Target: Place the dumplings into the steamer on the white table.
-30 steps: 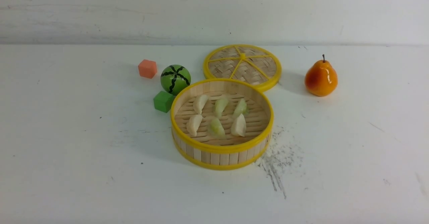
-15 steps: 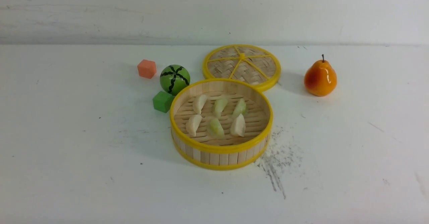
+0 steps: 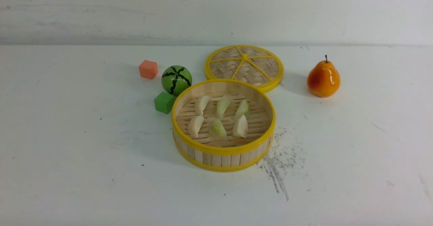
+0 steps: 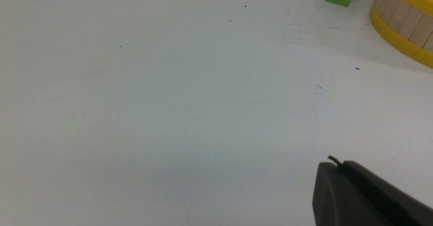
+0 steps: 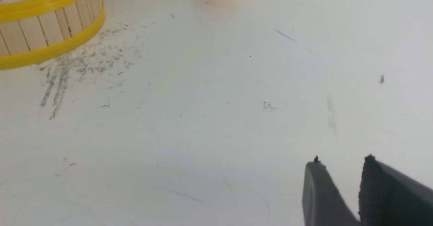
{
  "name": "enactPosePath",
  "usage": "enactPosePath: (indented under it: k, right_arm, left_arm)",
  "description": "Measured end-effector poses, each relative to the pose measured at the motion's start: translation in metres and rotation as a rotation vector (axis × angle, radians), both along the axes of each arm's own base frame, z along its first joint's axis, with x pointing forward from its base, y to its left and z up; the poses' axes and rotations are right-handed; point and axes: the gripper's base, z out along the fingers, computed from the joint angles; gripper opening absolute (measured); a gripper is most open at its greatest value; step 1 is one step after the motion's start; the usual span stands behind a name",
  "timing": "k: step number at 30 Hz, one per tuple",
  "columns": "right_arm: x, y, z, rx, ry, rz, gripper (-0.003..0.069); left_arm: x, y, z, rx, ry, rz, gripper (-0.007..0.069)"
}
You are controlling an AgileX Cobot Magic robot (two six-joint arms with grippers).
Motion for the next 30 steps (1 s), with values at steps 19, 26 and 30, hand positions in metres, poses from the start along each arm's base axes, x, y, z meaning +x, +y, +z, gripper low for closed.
enactPosePath:
  k: [19, 26, 30]
  right_arm:
    - [0.0000, 0.0000, 0.0000, 0.000, 0.000, 0.000, 0.0202]
    - [0.0000, 0.0000, 0.0000, 0.000, 0.000, 0.000, 0.0209]
    - [0.0000, 0.0000, 0.0000, 0.000, 0.000, 0.000, 0.0210]
  left_arm:
    - [0.0000, 0.0000, 0.0000, 0.000, 0.000, 0.000, -0.0001]
    - [0.0000, 0.0000, 0.0000, 0.000, 0.000, 0.000, 0.0003]
    - [0.0000, 0.0000, 0.0000, 0.000, 0.000, 0.000, 0.0003]
